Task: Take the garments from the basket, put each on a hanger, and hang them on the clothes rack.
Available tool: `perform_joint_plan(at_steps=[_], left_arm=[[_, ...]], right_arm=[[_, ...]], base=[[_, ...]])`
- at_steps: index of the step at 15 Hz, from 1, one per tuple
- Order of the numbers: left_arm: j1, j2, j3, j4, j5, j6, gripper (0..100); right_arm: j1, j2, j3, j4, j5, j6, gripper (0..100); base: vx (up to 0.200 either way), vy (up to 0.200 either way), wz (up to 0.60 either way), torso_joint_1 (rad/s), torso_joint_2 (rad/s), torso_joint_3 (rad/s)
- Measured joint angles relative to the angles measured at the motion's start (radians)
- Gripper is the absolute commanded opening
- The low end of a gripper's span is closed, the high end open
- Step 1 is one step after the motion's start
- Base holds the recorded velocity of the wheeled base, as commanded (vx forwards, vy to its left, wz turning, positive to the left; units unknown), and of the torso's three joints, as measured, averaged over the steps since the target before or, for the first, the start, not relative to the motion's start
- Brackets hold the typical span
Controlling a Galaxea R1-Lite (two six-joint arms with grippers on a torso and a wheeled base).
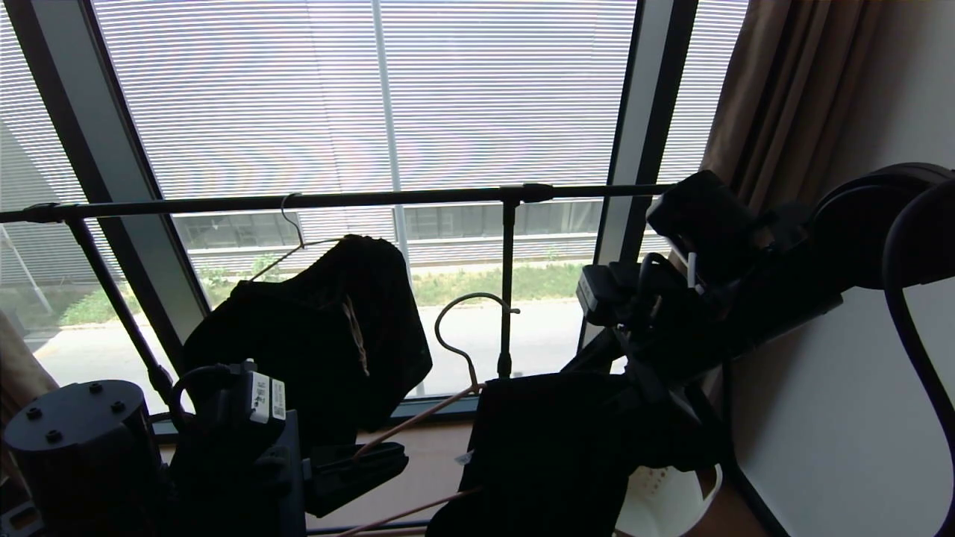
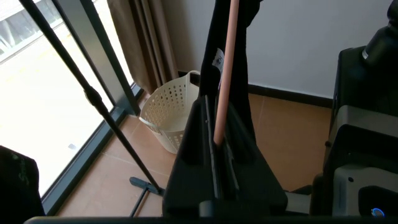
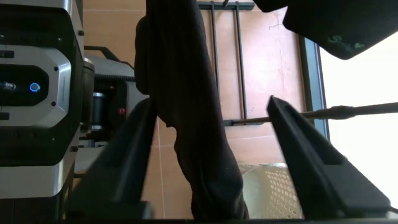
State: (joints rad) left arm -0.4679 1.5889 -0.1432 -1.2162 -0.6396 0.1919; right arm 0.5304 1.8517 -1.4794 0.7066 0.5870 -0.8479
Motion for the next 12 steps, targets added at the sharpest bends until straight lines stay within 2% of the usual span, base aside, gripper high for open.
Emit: perform_joint_plan(at_steps=[11, 12], left_arm=[[-0.001, 0.006, 0.002, 0.000, -0.001, 0.002, 0], [-0.001, 0.006, 0.002, 0.000, -0.001, 0.004, 100]], right_arm=[[0.000, 0.001, -0.003, 0.000, 0.000, 0.000, 0], [0.000, 0.001, -0.003, 0.000, 0.000, 0.000, 0]], base=[[0.000, 0.000, 0.00, 0.000, 0.00, 0.000], [0.000, 0.000, 0.00, 0.000, 0.00, 0.000]])
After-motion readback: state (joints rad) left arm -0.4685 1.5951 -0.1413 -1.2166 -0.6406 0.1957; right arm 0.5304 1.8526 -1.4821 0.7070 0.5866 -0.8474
